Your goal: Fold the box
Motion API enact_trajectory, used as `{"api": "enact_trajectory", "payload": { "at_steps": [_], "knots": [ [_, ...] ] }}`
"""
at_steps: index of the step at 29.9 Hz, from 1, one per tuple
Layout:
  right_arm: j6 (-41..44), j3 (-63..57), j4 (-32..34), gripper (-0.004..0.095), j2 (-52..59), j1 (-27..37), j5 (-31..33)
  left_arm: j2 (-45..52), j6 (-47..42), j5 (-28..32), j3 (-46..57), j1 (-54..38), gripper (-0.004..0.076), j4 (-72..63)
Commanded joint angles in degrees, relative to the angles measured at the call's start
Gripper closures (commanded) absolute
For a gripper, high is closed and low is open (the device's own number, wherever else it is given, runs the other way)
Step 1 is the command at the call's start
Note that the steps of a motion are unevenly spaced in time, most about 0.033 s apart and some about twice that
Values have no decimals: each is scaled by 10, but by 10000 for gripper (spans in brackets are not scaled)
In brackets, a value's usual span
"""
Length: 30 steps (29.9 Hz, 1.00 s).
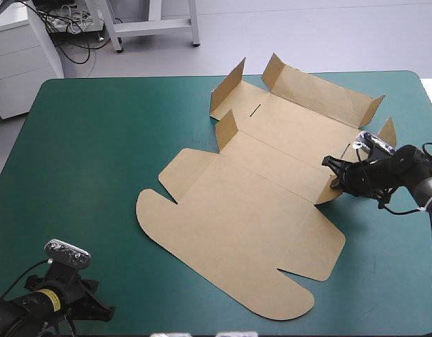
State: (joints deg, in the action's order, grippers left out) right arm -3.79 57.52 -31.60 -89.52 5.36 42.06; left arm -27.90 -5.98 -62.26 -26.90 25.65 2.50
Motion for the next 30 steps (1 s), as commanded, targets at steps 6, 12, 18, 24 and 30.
{"api": "enact_trajectory", "payload": {
  "at_steps": [6,12,18,24,30],
  "knots": [
    [-60,131,110,926,16,3,94,-5,-2,20,-13,2,756,-3],
    [-117,270,122,926,16,2,156,-5,-2,20,-13,2,756,-3],
    [-181,394,135,926,16,-14,188,-5,-2,21,-14,2,756,1],
    [-217,453,193,931,-1,-86,207,-5,-2,34,-55,2,756,6],
    [-262,489,217,931,-54,-153,199,-5,-2,36,-109,2,756,17]
  ]
}}
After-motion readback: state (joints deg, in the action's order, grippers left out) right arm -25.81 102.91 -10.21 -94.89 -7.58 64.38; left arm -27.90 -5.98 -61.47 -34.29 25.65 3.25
